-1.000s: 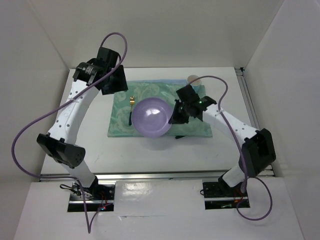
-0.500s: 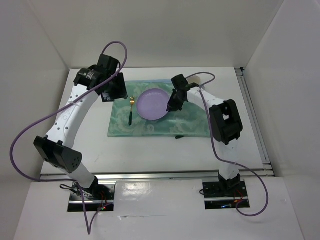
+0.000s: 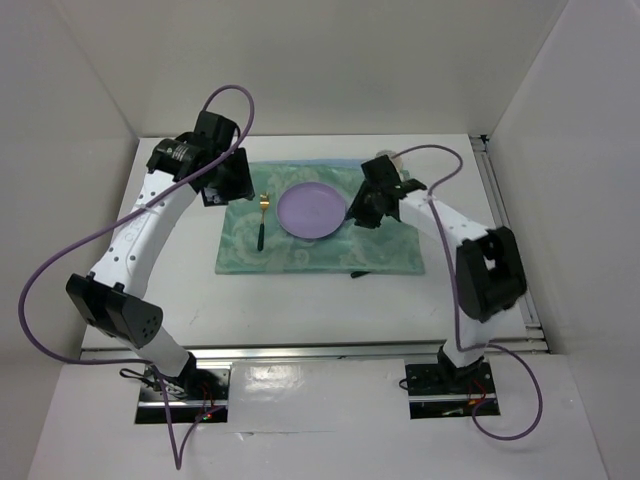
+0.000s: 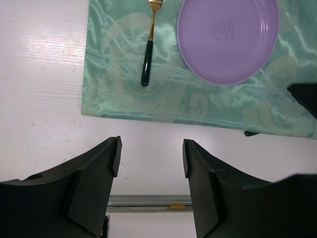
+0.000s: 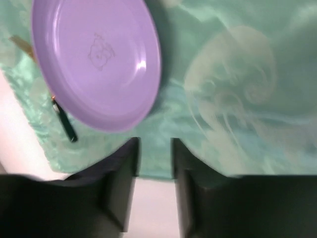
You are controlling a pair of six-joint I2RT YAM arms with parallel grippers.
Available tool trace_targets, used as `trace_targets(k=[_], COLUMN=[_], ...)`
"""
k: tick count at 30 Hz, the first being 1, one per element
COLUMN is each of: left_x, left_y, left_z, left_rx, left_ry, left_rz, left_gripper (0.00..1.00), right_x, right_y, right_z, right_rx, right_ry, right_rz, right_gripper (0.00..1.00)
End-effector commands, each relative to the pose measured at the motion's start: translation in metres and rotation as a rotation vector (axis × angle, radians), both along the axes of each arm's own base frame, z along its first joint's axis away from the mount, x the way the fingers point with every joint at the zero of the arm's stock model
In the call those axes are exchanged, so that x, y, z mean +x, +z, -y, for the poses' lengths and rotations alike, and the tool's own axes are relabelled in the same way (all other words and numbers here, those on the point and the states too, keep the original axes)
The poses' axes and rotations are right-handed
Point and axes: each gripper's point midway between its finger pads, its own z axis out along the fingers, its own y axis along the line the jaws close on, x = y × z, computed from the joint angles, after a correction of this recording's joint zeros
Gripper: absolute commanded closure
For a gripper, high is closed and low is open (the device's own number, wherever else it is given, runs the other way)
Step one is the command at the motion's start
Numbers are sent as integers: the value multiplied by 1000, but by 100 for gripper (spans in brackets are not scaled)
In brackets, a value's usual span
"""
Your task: Set the dinner table for one person
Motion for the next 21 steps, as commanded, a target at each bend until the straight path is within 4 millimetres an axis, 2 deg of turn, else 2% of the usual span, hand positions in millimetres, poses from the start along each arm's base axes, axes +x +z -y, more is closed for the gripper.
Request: trace_targets(k=[1, 2, 3, 4, 6, 7, 12, 13, 15, 16, 21], left_x=[-1, 0, 0, 2, 2, 4, 1, -2, 0, 0, -1], left_y=[14, 12, 12, 14, 14, 9, 7, 7, 8, 8, 5], left_z=[0, 1, 1, 3, 3, 4, 3, 1, 2, 2, 2], left_rx=[-19, -20, -20, -30, -30, -26, -17, -17, -20, -20, -17], left_ry=[-16, -16, -16, -21, -21, -21, -30, -30, -30, -30, -30], left_rz=[48, 50, 50, 57, 57, 46, 31, 31, 40, 40, 31], left_gripper=[31, 31, 31, 31, 31, 31, 31, 31, 31, 31, 31], right_x=[-41, -51, -64, -87, -110, -130, -164, -171, -172, -172, -161], right_y=[28, 25, 20, 7, -9, -22, -47, -53, -60, -66, -78], right_z=[31, 32, 31, 29, 27, 22, 23, 28, 32, 43, 60], right_rx=[-35, -21, -7, -13, -40, -67, -108, -114, -85, -94, -96], right_ry=[-62, -70, -66, -47, -35, -13, -27, -38, -53, -82, -145], right_rz=[71, 69, 55, 24, -27, -76, -170, -187, -211, -229, -240], right_gripper=[63, 87, 95, 100, 100, 100, 100, 97, 91, 89, 89])
